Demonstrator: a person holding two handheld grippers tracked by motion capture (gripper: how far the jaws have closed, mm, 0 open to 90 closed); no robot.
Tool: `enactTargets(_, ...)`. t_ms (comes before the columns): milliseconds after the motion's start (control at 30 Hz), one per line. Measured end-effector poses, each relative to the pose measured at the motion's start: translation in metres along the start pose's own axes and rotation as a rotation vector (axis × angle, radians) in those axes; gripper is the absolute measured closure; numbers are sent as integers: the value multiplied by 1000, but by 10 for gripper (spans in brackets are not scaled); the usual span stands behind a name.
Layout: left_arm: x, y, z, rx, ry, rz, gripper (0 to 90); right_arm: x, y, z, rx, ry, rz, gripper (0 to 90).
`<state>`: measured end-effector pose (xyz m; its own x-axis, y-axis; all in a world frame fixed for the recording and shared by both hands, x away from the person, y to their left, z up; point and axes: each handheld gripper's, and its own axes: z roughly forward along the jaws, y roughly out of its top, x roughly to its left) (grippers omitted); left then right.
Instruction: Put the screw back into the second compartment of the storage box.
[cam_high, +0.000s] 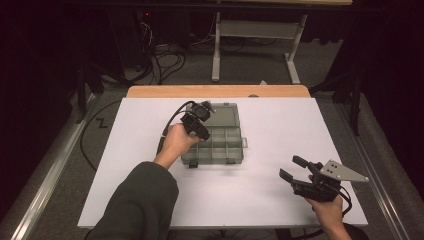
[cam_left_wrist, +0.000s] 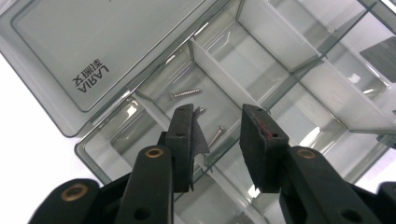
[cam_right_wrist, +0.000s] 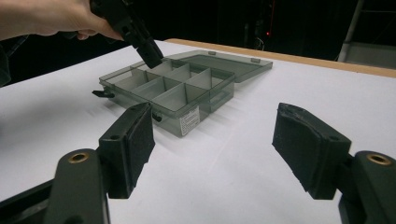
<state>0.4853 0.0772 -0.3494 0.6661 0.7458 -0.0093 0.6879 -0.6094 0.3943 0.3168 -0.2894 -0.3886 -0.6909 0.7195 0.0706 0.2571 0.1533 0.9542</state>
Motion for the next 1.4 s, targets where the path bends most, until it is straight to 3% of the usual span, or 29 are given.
enactTargets(433, -5, -18, -16, -64, 4, -16, 510, 1, 0, 1, 5, 1, -2, 308)
enactTargets(900, -14, -34, -31, -108, -4, -3, 464, 1, 0, 1, 10, -2, -3, 308)
enactTargets(933, -18, -37, -34, -90, -10, -40, 461, 1, 0, 2, 8, 1, -6, 308)
enactTargets(1100, -19, -41, -37, -115, -12, 4, 444, 1, 0, 2, 8, 1, -4, 308)
enactTargets(1400, -20, -53, -42, -149, -30, 3, 422, 1, 0, 2, 10, 3, -5, 308)
